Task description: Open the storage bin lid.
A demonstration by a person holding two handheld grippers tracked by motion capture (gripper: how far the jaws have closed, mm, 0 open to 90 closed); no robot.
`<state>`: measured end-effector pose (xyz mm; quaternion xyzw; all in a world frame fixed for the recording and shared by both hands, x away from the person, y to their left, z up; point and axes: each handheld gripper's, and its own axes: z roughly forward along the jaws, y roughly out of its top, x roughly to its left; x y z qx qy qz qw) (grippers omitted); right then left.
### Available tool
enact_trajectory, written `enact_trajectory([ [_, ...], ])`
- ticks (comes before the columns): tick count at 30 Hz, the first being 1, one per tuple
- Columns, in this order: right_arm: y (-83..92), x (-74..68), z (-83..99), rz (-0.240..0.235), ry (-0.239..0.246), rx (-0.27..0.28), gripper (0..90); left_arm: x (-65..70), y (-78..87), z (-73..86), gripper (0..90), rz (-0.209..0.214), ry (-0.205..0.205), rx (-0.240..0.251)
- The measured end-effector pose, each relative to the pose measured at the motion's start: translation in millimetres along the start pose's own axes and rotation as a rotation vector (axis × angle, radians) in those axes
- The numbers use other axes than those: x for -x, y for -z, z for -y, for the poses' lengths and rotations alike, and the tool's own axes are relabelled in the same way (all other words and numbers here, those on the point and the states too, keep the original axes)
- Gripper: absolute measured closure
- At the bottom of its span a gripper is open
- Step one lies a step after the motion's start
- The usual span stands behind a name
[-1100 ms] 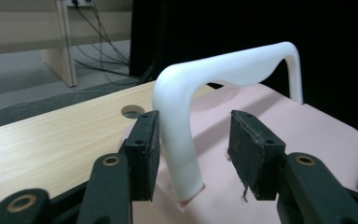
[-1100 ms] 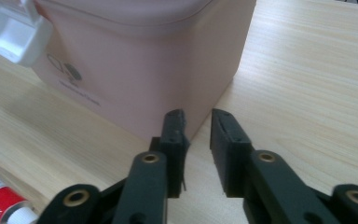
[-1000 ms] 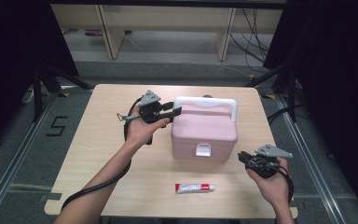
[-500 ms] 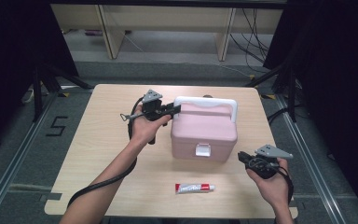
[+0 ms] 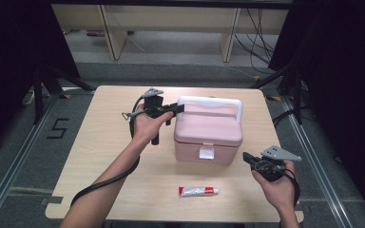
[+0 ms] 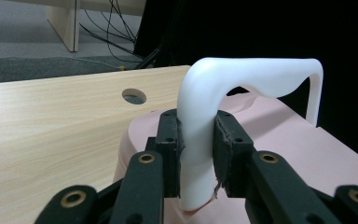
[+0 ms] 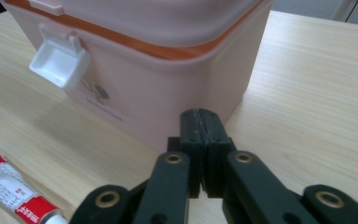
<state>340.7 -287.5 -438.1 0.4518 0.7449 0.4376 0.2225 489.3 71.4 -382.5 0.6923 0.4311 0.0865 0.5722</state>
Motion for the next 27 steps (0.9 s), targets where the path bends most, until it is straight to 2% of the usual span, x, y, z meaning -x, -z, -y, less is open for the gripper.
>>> enact_trajectory([
  [2,1.1,0.7,-1.6,0.016,0.019,0.018,90.0,-0.2,0.2,-2.2,73.1,-0.001,0.006,-0.005],
  [3,1.3,-2.8,-2.3,0.003,-0.028,0.022,90.0,-0.4,-0.1,-3.1,73.1,0.0,0.015,-0.006],
  [4,2.7,-0.6,-4.6,0.012,0.007,0.031,90.0,-0.6,-0.2,-4.0,73.0,-0.001,0.022,-0.008],
  [5,1.8,-1.1,-5.7,-0.011,-0.011,0.05,90.0,-0.9,-0.4,-4.8,73.0,0.002,0.025,-0.01],
  [6,4.0,-1.8,-7.9,0.005,-0.004,0.035,90.0,-0.6,-0.6,-5.7,73.1,0.002,0.029,-0.012],
  [8,4.4,-3.7,-11.5,0.002,-0.015,0.051,90.0,-0.5,-0.8,-6.8,73.1,-0.001,0.033,-0.015],
  [9,4.1,-1.9,-13.0,0.012,0.015,0.065,90.0,-0.8,-0.7,-7.5,73.1,-0.002,0.034,-0.021],
  [10,3.6,-3.2,-14.6,-0.006,0.001,0.062,90.0,-1.0,-1.1,-8.1,73.1,0.0,0.039,-0.019],
  [12,2.3,-5.6,-17.4,-0.008,-0.012,0.073,90.0,-1.5,-1.4,-8.9,73.1,0.004,0.044,-0.02],
  [14,0.6,-4.3,-20.3,-0.003,0.017,0.082,90.0,-1.2,-1.1,-9.9,73.1,-0.004,0.047,-0.027],
  [16,-1.1,-6.0,-22.5,-0.009,-0.011,0.081,90.0,-1.2,-1.2,-10.3,73.1,-0.001,0.048,-0.028],
  [17,-1.8,-3.9,-23.5,0.003,0.016,0.078,90.0,-1.3,-1.2,-10.5,73.1,-0.001,0.048,-0.03],
  [18,-3.2,-5.6,-23.6,-0.007,-0.011,0.076,90.0,-1.7,-1.3,-10.5,73.1,0.005,0.05,-0.028],
  [20,-4.9,-5.0,-25.1,-0.009,-0.01,0.084,90.0,-2.1,-1.2,-10.7,73.1,0.008,0.054,-0.033],
  [21,-5.2,-4.0,-25.5,0.008,0.01,0.082,90.0,-2.1,-1.4,-10.7,73.1,0.008,0.053,-0.035],
  [22,-5.2,-7.3,-25.5,-0.002,-0.031,0.072,90.0,-2.0,-1.4,-10.7,73.1,0.007,0.053,-0.035],
  [25,-6.3,-6.2,-27.2,0.006,-0.002,0.096,90.0,-2.0,-1.3,-10.5,73.0,0.008,0.053,-0.037],
  [27,-7.7,-5.7,-27.4,0.01,0.01,0.115,90.0,-2.8,-0.4,-10.0,72.7,0.019,0.039,-0.031],
])
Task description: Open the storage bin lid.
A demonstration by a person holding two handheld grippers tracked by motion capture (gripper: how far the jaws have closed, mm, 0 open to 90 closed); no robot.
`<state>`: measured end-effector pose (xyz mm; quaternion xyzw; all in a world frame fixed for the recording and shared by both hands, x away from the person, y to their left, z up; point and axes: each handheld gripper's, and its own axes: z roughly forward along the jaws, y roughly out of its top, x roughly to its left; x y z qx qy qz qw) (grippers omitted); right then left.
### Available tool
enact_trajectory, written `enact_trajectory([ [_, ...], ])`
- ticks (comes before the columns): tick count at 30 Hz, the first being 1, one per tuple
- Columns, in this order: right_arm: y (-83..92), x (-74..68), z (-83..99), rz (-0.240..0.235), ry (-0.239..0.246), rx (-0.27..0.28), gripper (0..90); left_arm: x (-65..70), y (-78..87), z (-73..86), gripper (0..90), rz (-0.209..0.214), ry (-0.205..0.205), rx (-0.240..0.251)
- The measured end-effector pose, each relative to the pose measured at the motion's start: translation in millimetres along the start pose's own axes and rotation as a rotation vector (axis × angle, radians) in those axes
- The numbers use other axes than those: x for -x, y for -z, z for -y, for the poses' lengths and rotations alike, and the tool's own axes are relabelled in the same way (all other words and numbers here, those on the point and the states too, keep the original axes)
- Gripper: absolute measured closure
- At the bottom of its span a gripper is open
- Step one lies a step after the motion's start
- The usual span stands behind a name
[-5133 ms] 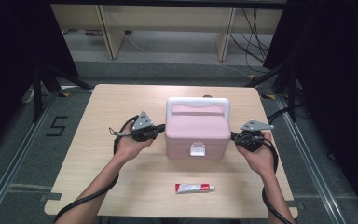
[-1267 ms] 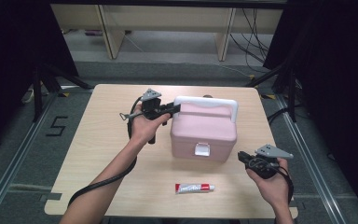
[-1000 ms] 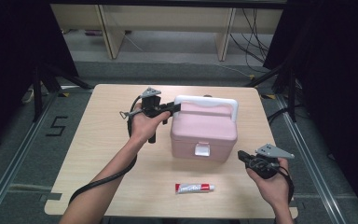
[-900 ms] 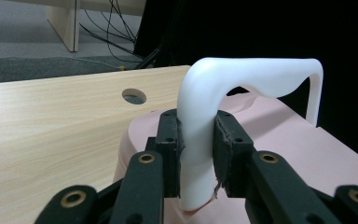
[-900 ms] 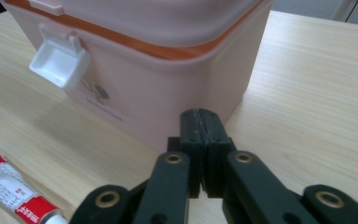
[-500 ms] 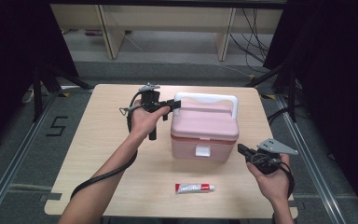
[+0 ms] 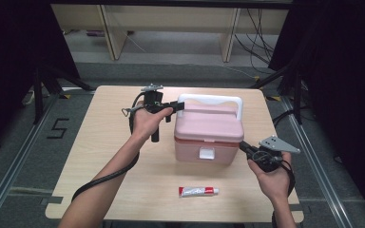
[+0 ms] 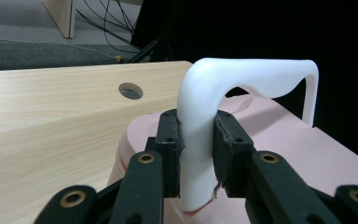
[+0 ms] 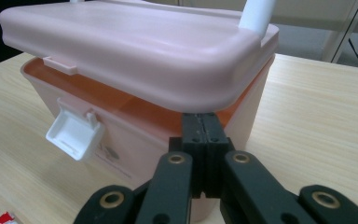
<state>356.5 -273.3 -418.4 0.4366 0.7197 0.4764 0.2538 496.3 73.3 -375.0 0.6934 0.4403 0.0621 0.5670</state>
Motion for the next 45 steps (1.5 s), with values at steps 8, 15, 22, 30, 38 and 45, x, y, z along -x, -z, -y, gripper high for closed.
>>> enact_trajectory([
  [8,0.5,0.2,0.2,0.004,-0.02,0.003,90.0,4.3,28.9,2.8,52.0,0.03,-0.141,0.029],
  [15,0.6,-0.8,-1.5,0.006,-0.025,0.022,90.0,13.9,65.4,18.8,65.9,0.031,-0.276,0.045],
  [22,1.7,-2.0,-2.1,0.017,-0.023,0.016,90.0,19.5,73.5,66.2,85.7,0.079,-0.311,0.015],
  [30,1.5,-1.5,-4.0,0.028,-0.005,0.036,90.0,24.5,54.3,95.2,89.4,0.073,-0.329,0.022],
  [38,1.7,-1.8,-5.1,0.022,-0.011,0.04,90.0,22.9,39.3,104.9,89.7,0.041,-0.328,0.065],
  [45,2.2,-2.6,-8.2,0.021,-0.018,0.047,90.0,22.9,36.9,108.5,89.7,0.042,-0.345,0.091],
])
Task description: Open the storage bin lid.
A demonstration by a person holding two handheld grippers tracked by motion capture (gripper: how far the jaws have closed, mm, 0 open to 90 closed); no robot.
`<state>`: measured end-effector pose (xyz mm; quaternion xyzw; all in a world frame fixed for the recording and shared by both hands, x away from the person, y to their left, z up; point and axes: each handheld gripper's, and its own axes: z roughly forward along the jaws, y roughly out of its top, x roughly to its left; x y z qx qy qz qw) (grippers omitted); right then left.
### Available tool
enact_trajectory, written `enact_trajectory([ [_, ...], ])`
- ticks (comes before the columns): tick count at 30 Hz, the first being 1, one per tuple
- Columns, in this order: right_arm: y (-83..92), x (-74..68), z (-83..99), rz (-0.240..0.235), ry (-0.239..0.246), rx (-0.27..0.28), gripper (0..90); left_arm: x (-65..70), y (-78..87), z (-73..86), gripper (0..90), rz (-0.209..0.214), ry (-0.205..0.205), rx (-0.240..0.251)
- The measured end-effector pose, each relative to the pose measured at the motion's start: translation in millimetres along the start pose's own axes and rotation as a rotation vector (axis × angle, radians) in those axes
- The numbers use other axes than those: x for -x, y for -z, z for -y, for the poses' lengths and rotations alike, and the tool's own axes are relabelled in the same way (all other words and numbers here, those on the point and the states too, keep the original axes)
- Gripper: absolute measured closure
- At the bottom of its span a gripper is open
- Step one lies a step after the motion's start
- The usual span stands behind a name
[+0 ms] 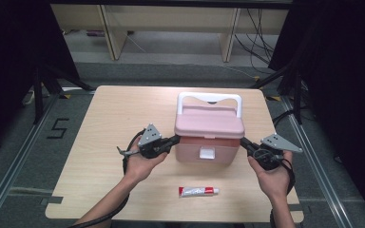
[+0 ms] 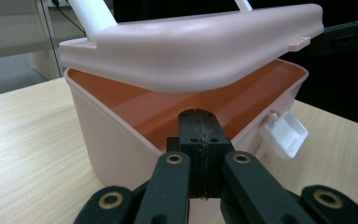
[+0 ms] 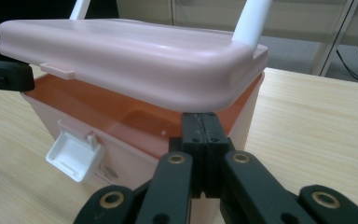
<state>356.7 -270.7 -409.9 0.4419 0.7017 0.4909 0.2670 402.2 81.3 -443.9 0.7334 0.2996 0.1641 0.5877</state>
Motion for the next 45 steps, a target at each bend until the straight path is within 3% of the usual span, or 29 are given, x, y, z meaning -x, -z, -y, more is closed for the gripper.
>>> enact_trajectory([
  [1,0.6,-2.1,-0.2,0.008,-0.025,-0.005,90.0,-0.4,0.2,0.2,89.7,0.002,0.001,0.001],
  [3,-0.4,0.0,-1.4,0.004,0.0,0.005,90.0,-0.3,0.1,0.2,89.7,0.002,0.0,0.001],
  [6,0.0,-2.9,-2.9,0.004,-0.038,0.005,90.0,-0.3,0.1,0.3,89.6,0.002,-0.002,0.002],
  [7,-0.7,-0.7,-3.3,0.011,-0.005,0.015,90.0,-0.2,0.1,0.4,89.6,0.002,-0.005,0.003],
  [9,-0.6,-0.8,-4.6,0.024,-0.001,0.018,90.0,-0.1,0.0,0.7,89.6,0.004,-0.01,0.004],
  [14,-1.2,-2.8,-6.6,0.027,-0.04,0.036,90.0,-0.4,-0.4,1.6,89.5,0.009,-0.018,0.01],
  [15,-1.9,-0.7,-6.9,0.024,-0.015,0.046,90.0,-0.3,-0.5,1.7,89.5,0.009,-0.02,0.01],
  [18,-2.2,-1.0,-8.5,0.039,-0.017,0.055,90.0,-0.3,-0.6,1.8,89.5,0.01,-0.026,0.01],
  [19,-2.2,-2.4,-8.9,0.035,-0.04,0.054,90.0,-0.4,-0.6,2.0,89.5,0.011,-0.028,0.01],
  [21,-2.2,-0.4,-10.6,0.042,-0.015,0.061,90.0,-0.4,-0.8,2.2,89.5,0.013,-0.031,0.011],
  [23,-2.5,-2.6,-11.6,0.05,-0.04,0.069,90.0,-0.2,-1.3,2.5,89.4,0.016,-0.03,0.013],
  [24,-3.3,-0.4,-12.7,0.046,-0.012,0.08,90.0,-0.1,-2.0,2.9,89.3,0.022,-0.027,0.018],
  [30,-4.1,-3.0,-14.7,0.06,-0.048,0.091,90.0,-0.2,-2.6,3.2,89.3,0.022,-0.033,0.016],
  [31,-4.8,-1.1,-15.3,0.064,-0.024,0.099,90.0,-0.1,-2.6,3.2,89.3,0.022,-0.035,0.016],
  [34,-6.1,-1.9,-17.0,0.066,-0.035,0.109,90.0,-0.2,-2.7,3.3,89.3,0.023,-0.035,0.017],
  [37,-6.9,-0.2,-18.7,0.072,-0.016,0.119,90.0,-0.4,-2.9,3.3,89.3,0.023,-0.035,0.016],
  [38,-6.8,-2.5,-19.1,0.068,-0.046,0.113,90.0,-0.5,-3.0,3.3,89.3,0.024,-0.035,0.016],
  [45,-10.4,-2.4,-24.0,0.081,-0.031,0.133,90.0,-0.6,-3.4,3.3,89.2,0.025,-0.038,0.015],
])
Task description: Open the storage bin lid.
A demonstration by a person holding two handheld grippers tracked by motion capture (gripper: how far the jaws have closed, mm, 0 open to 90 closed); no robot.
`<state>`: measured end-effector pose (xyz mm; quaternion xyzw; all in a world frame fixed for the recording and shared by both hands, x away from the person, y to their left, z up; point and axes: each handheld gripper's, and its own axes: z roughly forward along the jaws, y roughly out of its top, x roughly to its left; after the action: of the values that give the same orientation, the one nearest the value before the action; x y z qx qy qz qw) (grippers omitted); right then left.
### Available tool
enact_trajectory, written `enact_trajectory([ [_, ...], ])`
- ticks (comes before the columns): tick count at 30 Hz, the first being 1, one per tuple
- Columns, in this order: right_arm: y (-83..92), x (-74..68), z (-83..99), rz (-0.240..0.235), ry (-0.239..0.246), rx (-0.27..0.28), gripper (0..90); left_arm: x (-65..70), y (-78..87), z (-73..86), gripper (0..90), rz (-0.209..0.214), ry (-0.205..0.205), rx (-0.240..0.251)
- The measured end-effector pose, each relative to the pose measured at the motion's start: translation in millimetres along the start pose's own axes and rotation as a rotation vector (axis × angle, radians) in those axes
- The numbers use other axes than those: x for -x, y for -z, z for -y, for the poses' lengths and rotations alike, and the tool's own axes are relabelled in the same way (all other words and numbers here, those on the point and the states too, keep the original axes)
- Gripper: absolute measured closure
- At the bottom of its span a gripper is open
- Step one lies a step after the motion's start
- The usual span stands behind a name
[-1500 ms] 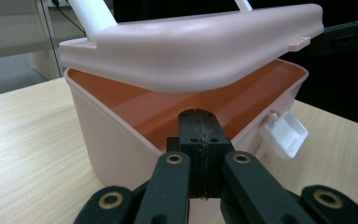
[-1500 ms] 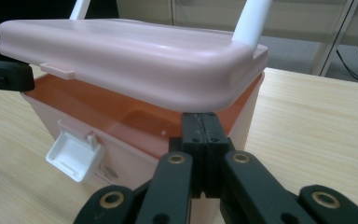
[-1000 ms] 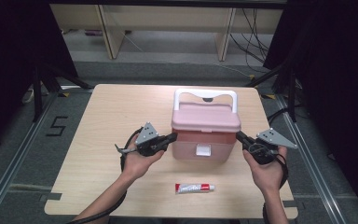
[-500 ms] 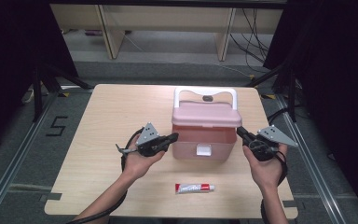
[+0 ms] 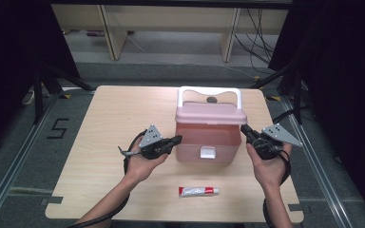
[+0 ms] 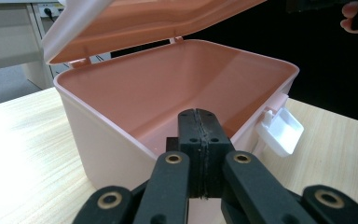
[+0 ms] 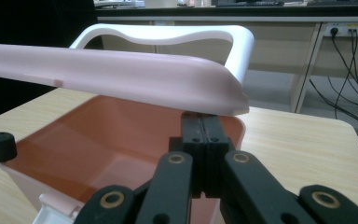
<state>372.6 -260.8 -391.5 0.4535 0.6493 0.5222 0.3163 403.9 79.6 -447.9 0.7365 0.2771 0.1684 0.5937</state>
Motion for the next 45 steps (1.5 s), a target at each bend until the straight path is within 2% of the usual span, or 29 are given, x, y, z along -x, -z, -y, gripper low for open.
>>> enact_trajectory([
  [2,-0.7,0.5,-1.7,0.005,0.01,0.002,90.0,0.1,-0.1,0.0,89.2,0.0,0.0,-0.001],
  [4,-2.0,-0.2,-2.7,0.005,-0.002,0.019,90.0,0.1,-0.1,-0.1,89.2,-0.001,-0.001,-0.001],
  [6,-2.5,-0.1,-4.6,0.012,0.003,0.007,90.0,-0.1,-0.2,0.0,89.2,0.0,0.0,0.0],
  [7,-4.4,-0.9,-4.5,0.009,-0.006,0.027,90.0,-0.2,-0.3,0.0,89.2,0.0,0.0,0.0],
  [8,-4.3,-0.1,-5.1,0.018,0.008,0.026,90.0,-0.5,-1.5,0.5,89.2,0.007,0.0,0.012],
  [10,-5.4,-0.9,-6.0,0.011,0.001,0.019,90.0,-0.3,-0.8,0.1,89.2,0.0,-0.002,0.001],
  [11,-6.6,-0.7,-6.5,0.014,0.016,0.03,90.0,-0.4,-0.8,0.0,89.2,0.0,-0.002,0.0],
  [13,-8.5,-0.7,-7.3,0.011,0.016,0.038,90.0,-0.4,-0.9,-0.2,89.2,0.0,-0.001,0.0],
  [15,-8.9,-0.6,-8.4,0.027,0.009,0.044,90.0,-0.5,-1.0,-0.2,89.1,0.001,-0.001,0.0],
  [16,-8.8,-2.3,-8.9,0.025,-0.014,0.036,90.0,-0.6,-1.0,-0.2,89.1,0.001,-0.001,0.0],
  [18,-10.8,0.0,-11.6,0.032,0.02,0.051,90.0,-0.6,-1.1,-0.2,89.0,0.001,-0.001,0.0],
  [20,-11.1,-1.0,-13.8,0.028,0.006,0.049,90.0,-0.4,-1.2,0.0,88.9,0.0,-0.002,0.001],
  [21,-12.3,0.6,-15.8,0.029,0.02,0.058,90.0,-0.4,-1.2,0.0,88.9,0.0,-0.002,0.001],
  [22,-12.9,-0.8,-16.6,0.027,-0.003,0.058,90.0,-0.5,-1.3,-0.1,88.8,0.0,-0.002,0.001],
  [23,-13.5,0.6,-18.4,0.025,0.016,0.061,90.0,-0.7,-1.2,-0.2,88.8,0.001,-0.002,0.0],
  [27,-16.5,0.0,-24.7,0.034,0.002,0.067,90.0,-0.7,-1.5,-0.1,88.5,0.002,0.001,0.002],
  [28,-17.6,1.4,-26.0,0.04,0.02,0.077,90.0,-1.0,-1.5,-0.1,88.5,0.001,-0.002,0.003],
  [29,-18.8,0.8,-26.7,0.036,0.008,0.079,90.0,-1.1,-1.6,-0.2,88.5,0.001,-0.002,0.003],
  [33,-22.2,2.6,-30.8,0.043,0.03,0.081,90.0,-1.2,-1.6,-0.2,88.5,0.001,-0.003,0.002],
  [34,-23.2,1.3,-31.7,0.042,0.003,0.08,90.0,-1.2,-1.5,-0.2,88.4,0.002,-0.003,0.002],
  [38,-26.4,2.7,-34.8,0.057,0.021,0.099,90.0,-1.2,-1.5,0.0,88.3,0.001,-0.002,0.004],
  [40,-27.7,2.6,-36.5,0.053,0.017,0.09,90.0,-1.2,-1.5,0.0,88.2,0.001,-0.003,0.003],
  [41,-29.3,3.3,-37.2,0.059,0.026,0.106,90.0,-1.2,-1.5,0.0,88.2,0.0,-0.003,0.003],
  [43,-30.6,2.1,-39.0,0.06,0.013,0.098,90.0,-0.9,-1.6,0.0,88.1,0.001,-0.002,0.003],
  [44,-30.9,2.8,-40.0,0.071,0.025,0.103,90.0,-0.9,-1.6,0.1,88.0,0.0,-0.003,0.004],
  [45,-32.2,1.8,-40.7,0.072,0.009,0.105,90.0,-1.0,-1.6,0.0,87.9,0.0,-0.003,0.004],
])
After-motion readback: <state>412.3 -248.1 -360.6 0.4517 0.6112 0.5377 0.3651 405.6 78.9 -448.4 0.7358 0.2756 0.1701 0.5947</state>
